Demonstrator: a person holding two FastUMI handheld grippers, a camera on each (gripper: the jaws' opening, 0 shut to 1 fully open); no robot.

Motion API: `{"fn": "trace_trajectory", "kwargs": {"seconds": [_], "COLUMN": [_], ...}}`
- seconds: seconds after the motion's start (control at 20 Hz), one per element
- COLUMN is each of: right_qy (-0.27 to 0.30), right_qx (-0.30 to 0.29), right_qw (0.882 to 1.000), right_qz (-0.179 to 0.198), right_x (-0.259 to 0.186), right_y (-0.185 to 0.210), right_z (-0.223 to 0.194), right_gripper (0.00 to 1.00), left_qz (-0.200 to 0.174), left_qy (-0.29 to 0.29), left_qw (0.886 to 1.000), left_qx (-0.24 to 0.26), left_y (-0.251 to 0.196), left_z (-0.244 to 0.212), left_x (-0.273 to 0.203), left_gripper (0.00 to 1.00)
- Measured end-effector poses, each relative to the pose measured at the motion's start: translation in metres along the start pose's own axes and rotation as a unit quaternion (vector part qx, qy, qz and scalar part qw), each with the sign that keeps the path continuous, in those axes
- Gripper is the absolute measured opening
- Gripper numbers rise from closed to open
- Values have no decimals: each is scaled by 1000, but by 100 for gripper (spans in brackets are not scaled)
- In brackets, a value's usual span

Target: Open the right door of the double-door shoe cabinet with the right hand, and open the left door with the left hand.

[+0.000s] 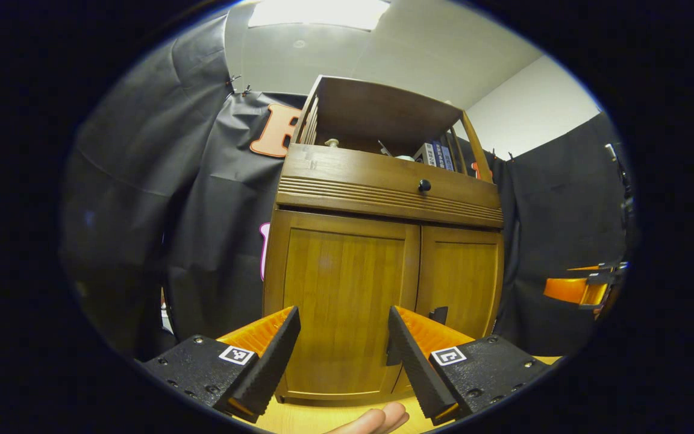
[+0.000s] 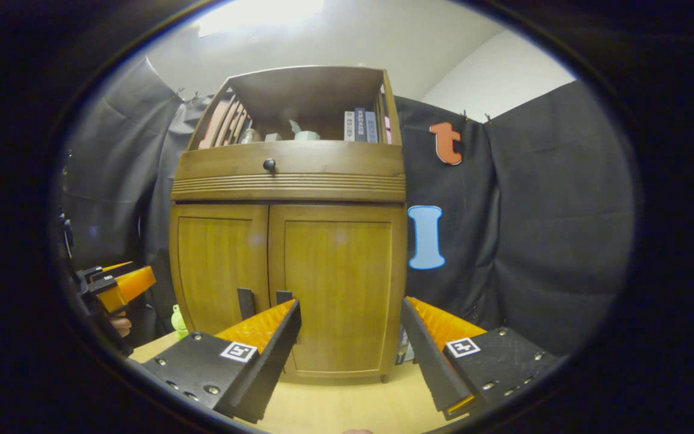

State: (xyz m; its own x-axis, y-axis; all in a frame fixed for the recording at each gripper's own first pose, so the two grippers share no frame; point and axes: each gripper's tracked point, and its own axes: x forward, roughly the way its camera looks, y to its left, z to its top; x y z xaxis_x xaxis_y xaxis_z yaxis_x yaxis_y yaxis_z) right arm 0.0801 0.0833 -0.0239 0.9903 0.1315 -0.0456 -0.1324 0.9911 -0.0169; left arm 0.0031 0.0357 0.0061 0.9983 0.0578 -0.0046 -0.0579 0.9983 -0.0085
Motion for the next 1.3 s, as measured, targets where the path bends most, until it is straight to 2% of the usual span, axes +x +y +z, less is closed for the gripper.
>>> {"fn": "trace_trajectory", "kwargs": {"seconds": [0.05, 0.1, 0.15, 0.25, 0.3, 0.35, 0.5, 0.7, 0.75, 0.9, 0.95, 1.0, 1.05, 1.1, 1.15, 1.25, 1.3], "right_qy": [6, 12, 17, 28, 33, 39, 58, 76, 82, 99, 105, 110, 116, 109, 113, 90, 93], "right_qx": [6, 10, 16, 19, 26, 35, 43, 39, 35, 57, 74, 97, 113, 119, 102, 28, -4], "right_qw": [1000, 1000, 1000, 999, 999, 998, 995, 994, 995, 993, 991, 987, 985, 983, 982, 988, 989], "right_qz": [-3, -4, -3, 13, 24, 37, 69, 66, 52, 28, 33, 57, 65, 88, 115, 120, 116], "right_x": [13, 24, 37, 61, 73, 85, 112, 139, 146, 164, 168, 169, 171, 170, 166, 163, 160], "right_y": [2, 5, 8, 22, 31, 43, 75, 106, 105, 103, 103, 108, 106, 113, 123, 116, 112], "right_z": [-6, -12, -18, -32, -38, -44, -64, -89, -95, -113, -118, -122, -125, -123, -128, -120, -120], "right_gripper": [98, 94, 94, 94, 100, 98, 98, 98, 93, 98, 98, 94, 93, 79, 65, 37, 31], "left_qz": [3, 5, 7, 16, 21, 26, 34, 42, 42, 32, 31, 32, 33, 34, 34, 35, 35], "left_qy": [0, 1, 2, 3, 4, 7, 23, 30, 29, 30, 30, 32, 31, 33, 36, 41, 42], "left_qw": [1000, 1000, 1000, 1000, 1000, 1000, 999, 999, 999, 999, 999, 999, 999, 999, 999, 999, 998], "left_qx": [0, 2, 3, 3, 4, 5, 7, 10, 8, 0, -2, -3, -4, -4, -3, -1, 0], "left_y": [3, 5, 7, 14, 17, 20, 27, 33, 34, 30, 29, 31, 31, 31, 31, 30, 29], "left_z": [0, -1, -3, -3, -4, -5, -14, -15, -15, -15, -14, -15, -15, -16, -19, -22, -23], "left_x": [1, 3, 5, 10, 12, 14, 21, 27, 26, 25, 26, 26, 26, 27, 28, 30, 31], "left_gripper": [85, 91, 91, 91, 86, 91, 91, 91, 91, 91, 91, 91, 91, 91, 86, 86, 86]}}
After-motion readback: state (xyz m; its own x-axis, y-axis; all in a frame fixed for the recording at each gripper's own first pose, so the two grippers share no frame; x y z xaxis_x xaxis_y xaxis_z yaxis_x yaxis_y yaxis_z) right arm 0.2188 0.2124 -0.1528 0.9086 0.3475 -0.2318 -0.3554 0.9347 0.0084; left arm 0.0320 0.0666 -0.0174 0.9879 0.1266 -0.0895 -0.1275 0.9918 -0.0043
